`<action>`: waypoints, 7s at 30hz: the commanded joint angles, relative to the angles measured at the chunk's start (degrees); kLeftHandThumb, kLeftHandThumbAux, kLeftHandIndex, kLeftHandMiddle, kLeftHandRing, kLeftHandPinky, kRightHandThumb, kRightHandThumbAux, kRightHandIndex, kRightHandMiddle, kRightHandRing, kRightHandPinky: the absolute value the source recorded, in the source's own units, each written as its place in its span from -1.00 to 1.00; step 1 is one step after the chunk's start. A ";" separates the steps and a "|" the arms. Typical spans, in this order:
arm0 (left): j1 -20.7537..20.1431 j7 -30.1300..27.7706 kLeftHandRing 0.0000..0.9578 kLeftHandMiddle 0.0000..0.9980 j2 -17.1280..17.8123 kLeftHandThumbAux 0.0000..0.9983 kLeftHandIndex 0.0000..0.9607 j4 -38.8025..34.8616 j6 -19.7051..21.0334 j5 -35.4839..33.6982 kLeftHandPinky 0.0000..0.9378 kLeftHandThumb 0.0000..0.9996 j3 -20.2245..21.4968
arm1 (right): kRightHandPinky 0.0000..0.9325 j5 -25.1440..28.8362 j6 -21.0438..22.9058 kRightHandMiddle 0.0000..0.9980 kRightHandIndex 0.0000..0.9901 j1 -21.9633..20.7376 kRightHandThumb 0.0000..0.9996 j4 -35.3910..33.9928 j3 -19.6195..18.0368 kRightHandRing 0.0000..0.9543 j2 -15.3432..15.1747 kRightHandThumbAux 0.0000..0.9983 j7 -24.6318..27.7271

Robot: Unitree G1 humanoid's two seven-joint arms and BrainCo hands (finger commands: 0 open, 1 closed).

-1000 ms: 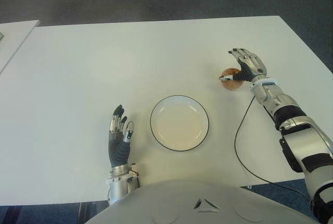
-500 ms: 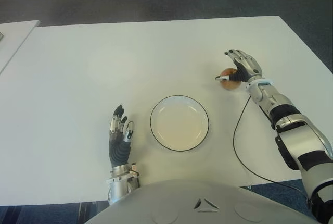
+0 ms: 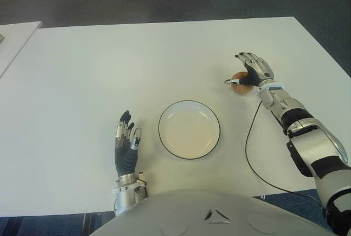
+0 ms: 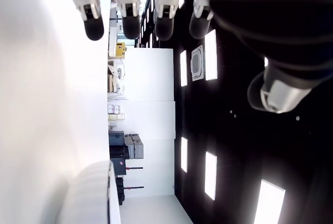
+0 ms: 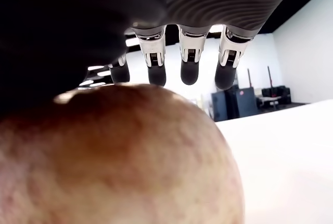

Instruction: Put the apples into the plate.

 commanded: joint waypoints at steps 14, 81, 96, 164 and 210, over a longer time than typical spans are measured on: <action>2.42 1.02 -1.00 -1.00 -1.82 -0.12 -1.00 4.02 2.46 0.38 -1.00 -0.81 0.07 | -1.00 0.49 1.86 -1.00 -1.00 2.43 -0.34 1.95 2.82 -1.00 3.12 -0.20 1.67; 3.51 -1.57 -1.00 -1.00 0.36 -0.06 -1.00 2.96 -0.72 -1.27 -1.00 -0.87 -1.63 | -0.99 2.52 2.02 -1.00 -1.00 5.93 -0.39 7.64 5.77 -1.00 3.60 -0.14 3.88; 3.46 -1.22 -1.00 -1.00 0.19 -0.06 -1.00 3.34 -1.90 -0.48 -1.00 -0.87 -1.25 | -0.92 1.72 3.16 -1.00 -1.00 4.98 -0.31 8.38 7.50 -1.00 3.14 -0.10 5.11; 4.69 -1.33 -1.00 -1.00 0.29 -0.03 -1.00 0.37 0.82 -1.60 -1.00 -0.86 -2.12 | 0.20 7.23 1.72 0.02 -0.12 3.75 0.91 8.08 3.55 -0.04 3.75 0.31 9.53; 5.43 0.87 -1.00 -1.00 -1.63 -0.04 -1.00 -3.06 6.54 -1.31 -1.00 -0.78 -2.67 | 0.69 7.03 -5.31 0.00 -0.21 -3.84 0.91 2.57 0.92 0.09 -0.50 0.32 5.27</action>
